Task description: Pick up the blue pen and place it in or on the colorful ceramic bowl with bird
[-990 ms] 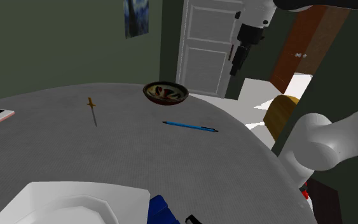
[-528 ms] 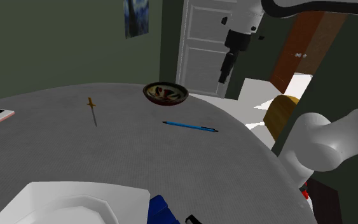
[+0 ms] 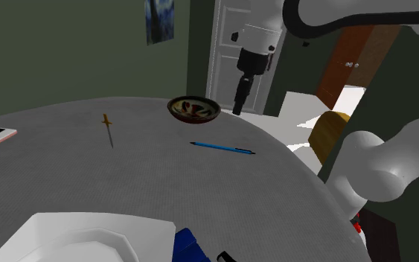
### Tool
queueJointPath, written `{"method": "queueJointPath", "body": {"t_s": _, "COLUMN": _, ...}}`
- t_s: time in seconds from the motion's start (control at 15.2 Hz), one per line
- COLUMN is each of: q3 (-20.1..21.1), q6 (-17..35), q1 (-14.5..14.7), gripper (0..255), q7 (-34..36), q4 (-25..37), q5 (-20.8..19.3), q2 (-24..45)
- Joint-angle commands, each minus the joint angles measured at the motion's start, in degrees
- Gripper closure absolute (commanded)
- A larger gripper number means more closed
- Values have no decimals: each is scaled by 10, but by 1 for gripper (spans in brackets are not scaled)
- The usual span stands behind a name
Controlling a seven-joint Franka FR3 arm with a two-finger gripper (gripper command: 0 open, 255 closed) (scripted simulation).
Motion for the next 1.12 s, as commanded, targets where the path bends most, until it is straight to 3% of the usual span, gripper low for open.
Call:
{"method": "queueJointPath", "body": {"t_s": 0.0, "q3": 15, "q6": 18, "q1": 12, "gripper": 0, "q7": 3, "q4": 7, "q5": 10, "q2": 24}}
{"method": "queueJointPath", "body": {"t_s": 0.46, "q3": 72, "q6": 76, "q1": 51, "gripper": 0, "q7": 19, "q4": 34, "q5": 36, "q2": 103}}
{"method": "queueJointPath", "body": {"t_s": 1.06, "q3": 80, "q6": 136, "q1": 52, "gripper": 0, "q7": 20, "q4": -12, "q5": 39, "q2": 118}}
